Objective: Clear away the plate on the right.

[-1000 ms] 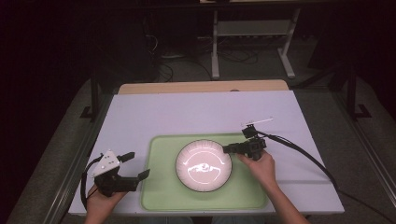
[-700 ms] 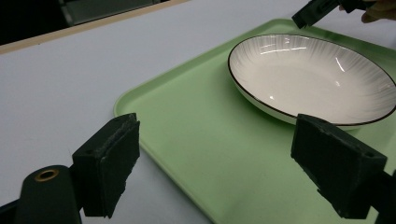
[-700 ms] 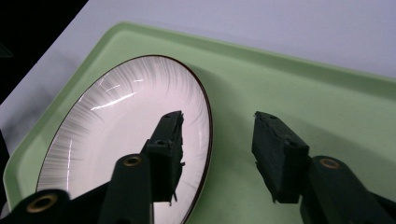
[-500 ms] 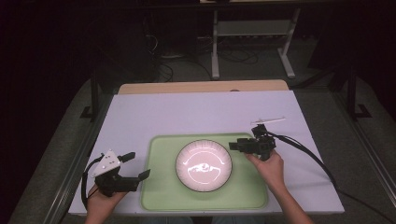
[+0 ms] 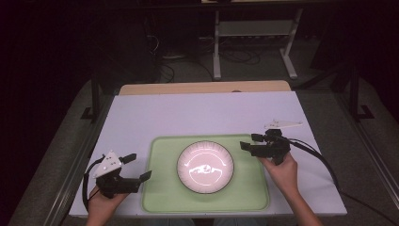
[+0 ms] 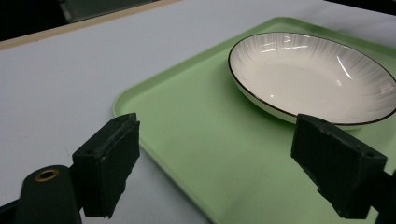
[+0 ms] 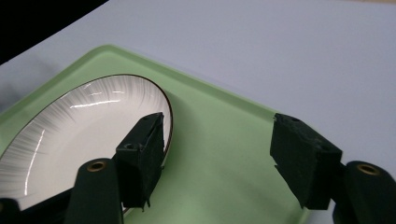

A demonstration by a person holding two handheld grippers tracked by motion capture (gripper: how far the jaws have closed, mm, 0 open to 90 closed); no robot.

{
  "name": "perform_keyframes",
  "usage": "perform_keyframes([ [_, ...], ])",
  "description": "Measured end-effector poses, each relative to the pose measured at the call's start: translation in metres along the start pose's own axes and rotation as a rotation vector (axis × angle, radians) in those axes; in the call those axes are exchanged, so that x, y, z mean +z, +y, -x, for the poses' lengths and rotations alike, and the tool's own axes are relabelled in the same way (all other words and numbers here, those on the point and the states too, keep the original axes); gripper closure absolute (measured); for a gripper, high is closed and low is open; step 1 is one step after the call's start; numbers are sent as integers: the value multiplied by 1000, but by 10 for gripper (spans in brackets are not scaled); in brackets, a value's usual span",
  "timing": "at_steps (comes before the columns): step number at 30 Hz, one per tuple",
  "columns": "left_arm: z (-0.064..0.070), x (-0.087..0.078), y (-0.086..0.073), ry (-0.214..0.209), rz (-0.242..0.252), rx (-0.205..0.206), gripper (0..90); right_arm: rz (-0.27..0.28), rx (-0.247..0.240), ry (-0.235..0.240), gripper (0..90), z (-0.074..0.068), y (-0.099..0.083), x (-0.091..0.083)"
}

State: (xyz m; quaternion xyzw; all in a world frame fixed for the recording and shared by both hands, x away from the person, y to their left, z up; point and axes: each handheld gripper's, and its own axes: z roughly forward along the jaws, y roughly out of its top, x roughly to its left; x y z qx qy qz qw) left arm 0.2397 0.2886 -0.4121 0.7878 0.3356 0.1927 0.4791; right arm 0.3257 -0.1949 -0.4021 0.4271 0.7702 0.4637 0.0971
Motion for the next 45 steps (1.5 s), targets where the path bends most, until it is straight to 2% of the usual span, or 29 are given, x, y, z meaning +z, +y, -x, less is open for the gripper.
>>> perform_keyframes([
  [6,1,1,0,-1,-2,0,151,34,-36,-23,302,1,-2,-10],
  [13,1,1,0,-2,-6,2,151,101,-68,-63,262,9,-7,-32],
  [15,1,2,0,-2,-7,2,151,116,-64,-56,257,10,-8,-35],
  [16,1,2,0,-2,-7,6,150,141,-54,-38,250,12,-8,-40],
  [18,1,2,0,-2,-8,6,151,148,-60,-43,249,13,-9,-43],
  [20,2,2,0,-2,-7,6,151,162,-118,-74,218,14,-12,-48],
  [23,2,2,0,-1,-8,6,151,148,-156,-97,212,16,-16,-53],
  [37,1,2,0,3,-9,2,151,154,-148,-97,189,22,-35,-73],
  [41,1,2,0,3,-9,5,151,153,-126,-85,184,22,-41,-77],
  [45,1,2,0,3,-8,1,151,150,-142,-102,185,19,-49,-82],
])
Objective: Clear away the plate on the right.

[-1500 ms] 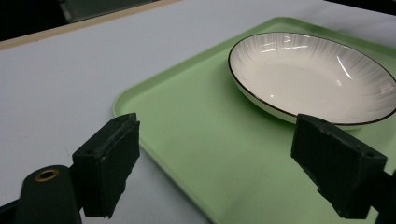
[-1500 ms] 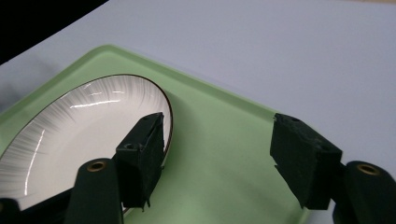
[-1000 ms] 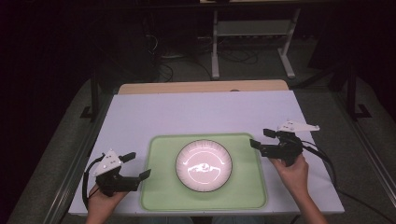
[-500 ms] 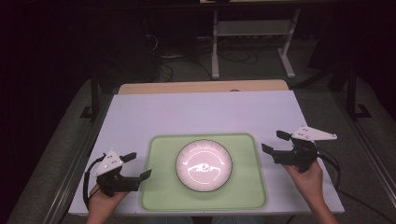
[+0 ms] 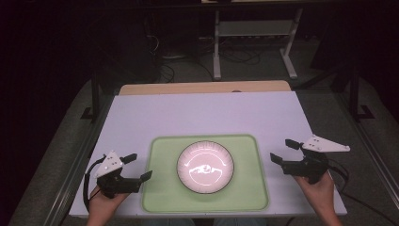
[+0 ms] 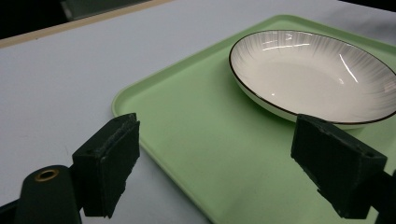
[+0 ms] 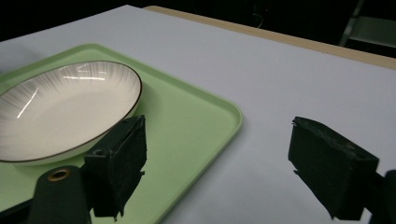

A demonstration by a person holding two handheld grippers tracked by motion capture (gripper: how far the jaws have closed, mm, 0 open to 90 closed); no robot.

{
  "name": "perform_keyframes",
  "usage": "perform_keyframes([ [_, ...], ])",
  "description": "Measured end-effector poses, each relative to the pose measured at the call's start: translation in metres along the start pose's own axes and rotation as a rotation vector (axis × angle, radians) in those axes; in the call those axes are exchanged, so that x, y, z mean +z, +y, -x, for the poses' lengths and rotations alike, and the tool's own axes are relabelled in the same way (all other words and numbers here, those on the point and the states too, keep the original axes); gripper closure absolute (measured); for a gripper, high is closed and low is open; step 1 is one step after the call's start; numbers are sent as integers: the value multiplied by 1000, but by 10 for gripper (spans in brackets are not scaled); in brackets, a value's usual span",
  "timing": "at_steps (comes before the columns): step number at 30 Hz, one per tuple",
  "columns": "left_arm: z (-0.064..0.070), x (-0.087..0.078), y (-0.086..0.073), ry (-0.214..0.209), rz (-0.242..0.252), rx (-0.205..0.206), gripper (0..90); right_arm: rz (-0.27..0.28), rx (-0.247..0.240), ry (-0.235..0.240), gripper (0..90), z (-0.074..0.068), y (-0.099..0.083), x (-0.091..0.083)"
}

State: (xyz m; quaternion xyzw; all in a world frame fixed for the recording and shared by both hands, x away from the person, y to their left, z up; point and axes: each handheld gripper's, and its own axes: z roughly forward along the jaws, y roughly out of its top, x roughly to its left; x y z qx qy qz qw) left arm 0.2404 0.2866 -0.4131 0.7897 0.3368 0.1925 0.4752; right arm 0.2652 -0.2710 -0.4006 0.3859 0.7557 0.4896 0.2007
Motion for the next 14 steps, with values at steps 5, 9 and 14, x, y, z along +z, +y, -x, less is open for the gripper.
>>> perform_keyframes([
  [5,1,1,0,-5,-5,2,151,-6,2,-19,191,-2,-13,-5],
  [9,1,2,0,-4,-10,12,151,-10,-9,-34,191,-3,-15,-7],
  [14,0,1,-1,0,-8,9,151,-24,-15,-39,192,-5,-17,-4],
])
